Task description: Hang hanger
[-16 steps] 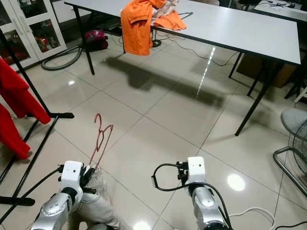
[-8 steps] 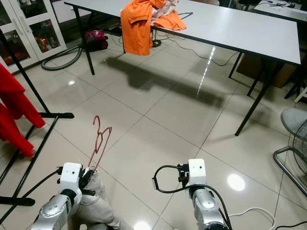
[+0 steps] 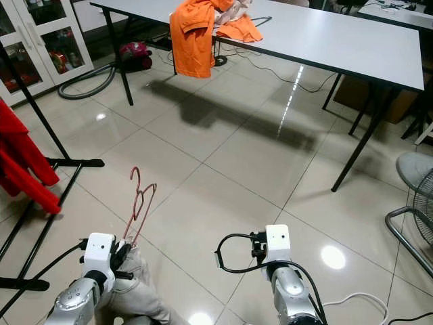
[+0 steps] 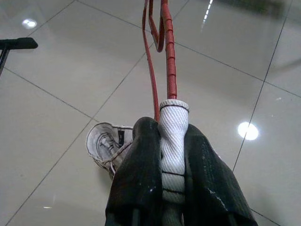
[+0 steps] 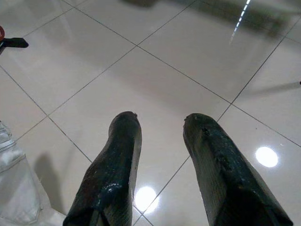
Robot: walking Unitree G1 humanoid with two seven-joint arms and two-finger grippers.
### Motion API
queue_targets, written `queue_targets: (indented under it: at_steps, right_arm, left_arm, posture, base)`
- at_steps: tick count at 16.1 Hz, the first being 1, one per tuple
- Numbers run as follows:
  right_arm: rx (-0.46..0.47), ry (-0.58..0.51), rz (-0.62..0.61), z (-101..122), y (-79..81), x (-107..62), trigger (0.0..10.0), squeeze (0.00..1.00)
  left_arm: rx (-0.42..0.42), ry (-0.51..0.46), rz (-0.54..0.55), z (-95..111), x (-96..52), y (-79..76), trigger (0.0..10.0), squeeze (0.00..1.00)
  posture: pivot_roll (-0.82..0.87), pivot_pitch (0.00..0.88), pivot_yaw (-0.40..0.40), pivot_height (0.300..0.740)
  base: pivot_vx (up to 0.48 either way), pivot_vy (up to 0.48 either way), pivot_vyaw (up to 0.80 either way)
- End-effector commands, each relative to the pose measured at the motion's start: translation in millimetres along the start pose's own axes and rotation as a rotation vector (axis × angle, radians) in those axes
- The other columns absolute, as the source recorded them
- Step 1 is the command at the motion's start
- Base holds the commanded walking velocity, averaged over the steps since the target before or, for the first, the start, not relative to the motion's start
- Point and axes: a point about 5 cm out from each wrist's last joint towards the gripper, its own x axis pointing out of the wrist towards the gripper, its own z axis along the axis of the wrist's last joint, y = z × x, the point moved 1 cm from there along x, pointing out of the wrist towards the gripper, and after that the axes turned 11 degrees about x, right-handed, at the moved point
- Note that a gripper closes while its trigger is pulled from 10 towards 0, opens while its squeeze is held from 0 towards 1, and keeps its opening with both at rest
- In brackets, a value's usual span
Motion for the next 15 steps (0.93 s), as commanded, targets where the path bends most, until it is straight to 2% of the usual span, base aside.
queue_targets:
  at_steps: [1, 15]
  right_arm:
    - [0.016, -0.002, -0.014, 2, -2.5, 0.6, 10.0, 0.00]
    - [0.011, -0.001, -0.009, 0, -0.3, 0.2, 10.0, 0.00]
  left_arm:
    - [0.006, -0.020, 0.003, 4, 1.4, 3.2, 10.0, 0.00]
    - [-0.007, 0.076, 0.001, -14, -0.8, 5.4, 10.0, 0.00]
  posture:
    - [0.00, 0.035, 0.019, 0.740]
    - [0.01, 0.045, 0.026, 0.740]
  base:
    - [0.000, 0.000, 0.00]
    - [0.000, 0.000, 0.00]
